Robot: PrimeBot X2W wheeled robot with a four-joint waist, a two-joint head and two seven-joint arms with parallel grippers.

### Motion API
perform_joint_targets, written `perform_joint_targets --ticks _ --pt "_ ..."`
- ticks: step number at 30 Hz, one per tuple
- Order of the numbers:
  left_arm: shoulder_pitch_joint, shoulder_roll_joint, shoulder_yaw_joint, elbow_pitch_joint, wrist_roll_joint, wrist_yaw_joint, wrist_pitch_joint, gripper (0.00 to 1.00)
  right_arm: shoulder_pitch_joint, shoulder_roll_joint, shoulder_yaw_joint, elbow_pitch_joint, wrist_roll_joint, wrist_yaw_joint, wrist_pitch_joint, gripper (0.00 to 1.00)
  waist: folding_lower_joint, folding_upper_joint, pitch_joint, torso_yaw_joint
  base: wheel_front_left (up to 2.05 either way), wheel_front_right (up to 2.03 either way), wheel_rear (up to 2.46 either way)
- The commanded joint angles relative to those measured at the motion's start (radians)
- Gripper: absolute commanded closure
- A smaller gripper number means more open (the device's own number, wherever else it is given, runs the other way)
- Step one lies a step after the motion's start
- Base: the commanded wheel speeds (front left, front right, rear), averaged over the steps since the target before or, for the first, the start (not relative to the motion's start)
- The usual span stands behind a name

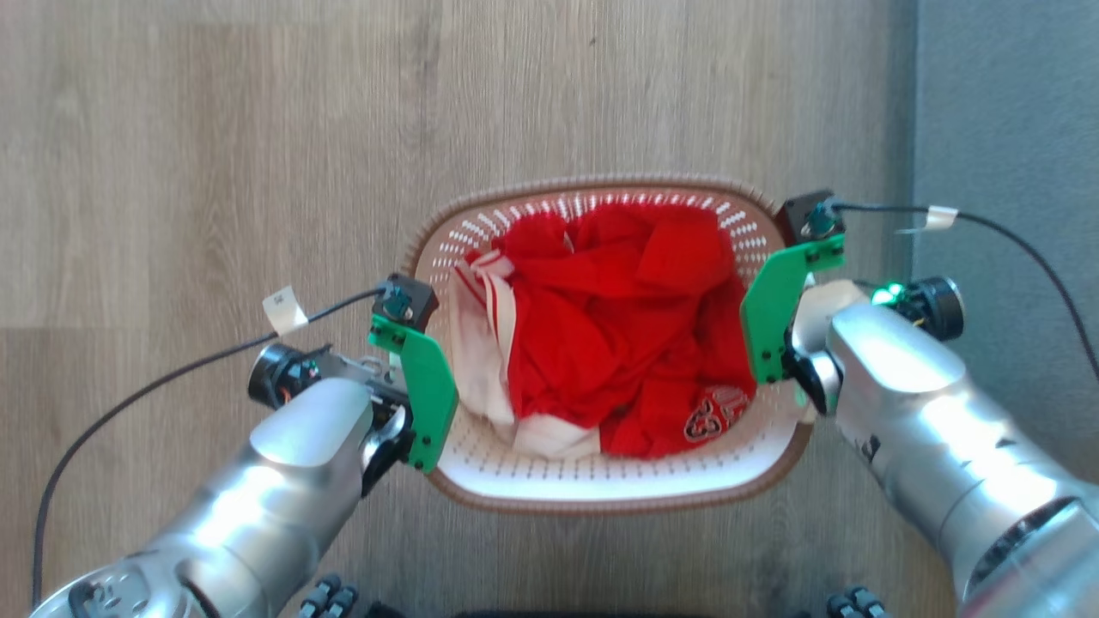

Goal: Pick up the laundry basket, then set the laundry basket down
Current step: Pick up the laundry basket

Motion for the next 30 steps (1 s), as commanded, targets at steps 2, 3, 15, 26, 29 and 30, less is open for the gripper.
perform_joint_targets --ticks 2,3,15,26,29,30 --pt "0.010 0.027 -0.020 -0.046 0.006 -0.008 0.022 1.00 0.071 0.026 0.053 -0.029 -0.007 0.007 0.022 1.00 0.0000 -0.0001 -0.054 -0.007 0.00 0.00 0.00" --pt "0.016 0.035 -0.021 -0.055 -0.001 -0.008 0.034 1.00 0.081 0.026 0.059 -0.031 -0.001 0.007 0.029 1.00 0.0000 -0.0001 -0.067 -0.008 0.00 0.00 0.00" --pt "0.101 0.112 -0.024 -0.115 -0.069 -0.008 0.109 1.00 0.209 0.026 0.120 -0.074 0.073 0.007 0.061 1.00 0.0000 -0.0001 -0.239 -0.028 0.00 0.00 0.00" --pt "0.182 0.128 -0.024 -0.115 -0.072 -0.008 0.117 1.00 0.286 0.026 0.139 -0.079 0.120 0.007 0.023 1.00 0.0000 -0.0001 -0.341 -0.036 0.00 0.00 0.00" --pt "0.205 0.132 -0.024 -0.123 -0.069 -0.008 0.141 1.00 0.301 0.026 0.144 -0.076 0.127 0.007 0.018 1.00 0.0000 -0.0001 -0.360 -0.033 0.00 0.00 0.00" --pt "0.210 0.132 -0.024 -0.125 -0.067 -0.008 0.146 1.00 0.304 0.026 0.145 -0.074 0.129 0.007 0.016 1.00 0.0000 -0.0001 -0.362 -0.032 0.00 0.00 0.00"
